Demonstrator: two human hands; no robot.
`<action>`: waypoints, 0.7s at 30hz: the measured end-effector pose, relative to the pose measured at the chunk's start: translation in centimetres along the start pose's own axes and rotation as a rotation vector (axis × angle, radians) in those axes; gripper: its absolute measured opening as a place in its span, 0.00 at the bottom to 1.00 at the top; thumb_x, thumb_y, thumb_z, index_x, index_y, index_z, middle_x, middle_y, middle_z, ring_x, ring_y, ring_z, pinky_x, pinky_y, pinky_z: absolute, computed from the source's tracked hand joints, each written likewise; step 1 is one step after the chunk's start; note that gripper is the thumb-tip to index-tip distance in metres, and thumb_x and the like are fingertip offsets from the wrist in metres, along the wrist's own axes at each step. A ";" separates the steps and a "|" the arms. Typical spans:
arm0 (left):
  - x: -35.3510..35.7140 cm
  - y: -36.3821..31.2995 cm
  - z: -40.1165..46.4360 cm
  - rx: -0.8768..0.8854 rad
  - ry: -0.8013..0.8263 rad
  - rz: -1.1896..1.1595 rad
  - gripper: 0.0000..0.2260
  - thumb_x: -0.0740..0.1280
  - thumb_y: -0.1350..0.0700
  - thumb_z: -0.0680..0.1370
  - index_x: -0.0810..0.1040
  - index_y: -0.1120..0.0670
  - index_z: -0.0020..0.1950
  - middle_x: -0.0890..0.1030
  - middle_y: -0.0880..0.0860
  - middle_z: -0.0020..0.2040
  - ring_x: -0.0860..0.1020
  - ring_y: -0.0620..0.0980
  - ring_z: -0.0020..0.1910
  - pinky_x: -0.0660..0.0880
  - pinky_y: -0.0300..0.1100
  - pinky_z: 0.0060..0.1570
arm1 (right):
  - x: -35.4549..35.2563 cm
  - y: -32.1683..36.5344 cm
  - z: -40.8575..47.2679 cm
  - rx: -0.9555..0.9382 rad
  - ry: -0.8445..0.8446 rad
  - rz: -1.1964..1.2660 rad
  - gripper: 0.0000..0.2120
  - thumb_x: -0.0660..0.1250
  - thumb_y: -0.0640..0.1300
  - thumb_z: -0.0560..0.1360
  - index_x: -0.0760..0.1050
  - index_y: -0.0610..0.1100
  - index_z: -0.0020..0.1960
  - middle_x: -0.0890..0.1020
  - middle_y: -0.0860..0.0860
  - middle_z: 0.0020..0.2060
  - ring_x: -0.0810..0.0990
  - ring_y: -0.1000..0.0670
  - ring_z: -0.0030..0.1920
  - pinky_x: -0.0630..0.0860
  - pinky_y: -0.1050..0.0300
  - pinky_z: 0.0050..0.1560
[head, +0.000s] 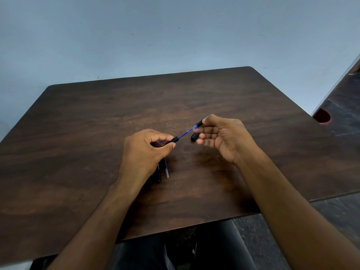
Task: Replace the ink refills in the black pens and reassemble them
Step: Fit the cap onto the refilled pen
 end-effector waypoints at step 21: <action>-0.1 -0.6 -0.2 0.012 -0.016 0.030 0.09 0.79 0.56 0.70 0.87 0.48 0.49 0.83 0.40 0.41 0.79 0.35 0.41 0.71 0.23 0.39 | 2.2 -1.4 -1.2 -0.038 0.125 -0.274 0.03 0.70 0.36 0.77 0.80 0.37 0.46 0.83 0.41 0.34 0.76 0.50 0.27 0.76 0.55 0.27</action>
Point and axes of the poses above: each hand's wrist, its own z-axis towards the middle knuckle, its own x-axis out of the palm, y = z × x, the point moved 4 cm from there along z, towards the middle knuckle
